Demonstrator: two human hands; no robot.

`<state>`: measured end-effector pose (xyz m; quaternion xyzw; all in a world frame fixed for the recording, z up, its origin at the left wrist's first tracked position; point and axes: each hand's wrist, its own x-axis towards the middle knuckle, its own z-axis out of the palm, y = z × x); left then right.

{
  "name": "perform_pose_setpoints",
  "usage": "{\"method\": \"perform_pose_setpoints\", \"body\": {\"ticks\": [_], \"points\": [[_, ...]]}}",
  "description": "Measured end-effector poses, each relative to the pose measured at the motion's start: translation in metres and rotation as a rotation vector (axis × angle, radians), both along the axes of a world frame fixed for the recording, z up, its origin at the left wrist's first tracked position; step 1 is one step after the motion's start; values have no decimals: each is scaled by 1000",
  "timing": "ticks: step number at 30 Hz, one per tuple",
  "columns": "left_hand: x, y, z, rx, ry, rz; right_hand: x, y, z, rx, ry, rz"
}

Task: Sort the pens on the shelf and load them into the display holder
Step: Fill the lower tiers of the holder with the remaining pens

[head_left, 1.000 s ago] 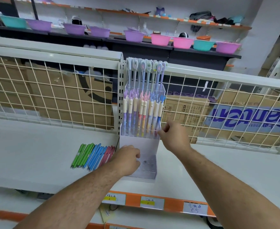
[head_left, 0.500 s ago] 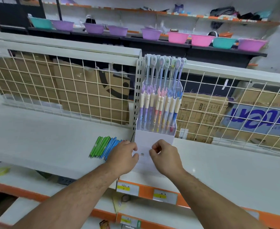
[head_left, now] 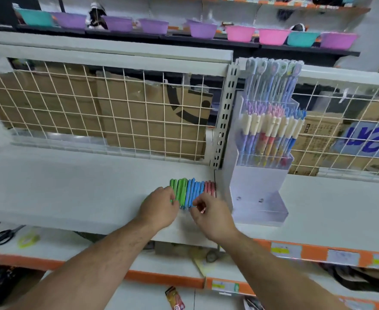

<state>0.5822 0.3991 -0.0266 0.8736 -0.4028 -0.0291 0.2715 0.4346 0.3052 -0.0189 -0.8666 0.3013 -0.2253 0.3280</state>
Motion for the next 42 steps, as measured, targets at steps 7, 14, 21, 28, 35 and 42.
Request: {"method": "perform_pose_setpoints", "body": {"ticks": [7, 14, 21, 28, 35, 42], "points": [[37, -6, -15, 190, 218, 67, 17, 15, -26, 343, -87, -259], [37, -17, -22, 237, 164, 121, 20, 13, -26, 371, -78, -277], [37, -18, -25, 168, 175, 160, 20, 13, -27, 350, -64, -306], [37, -20, -22, 177, 159, 173, 19, 14, -28, 357, -76, -315], [33, -22, -24, 242, 96, 124, 20, 11, -32, 374, -81, -306], [33, -25, -24, 325, 51, 83, 19, 10, -35, 430, -122, -283]]}}
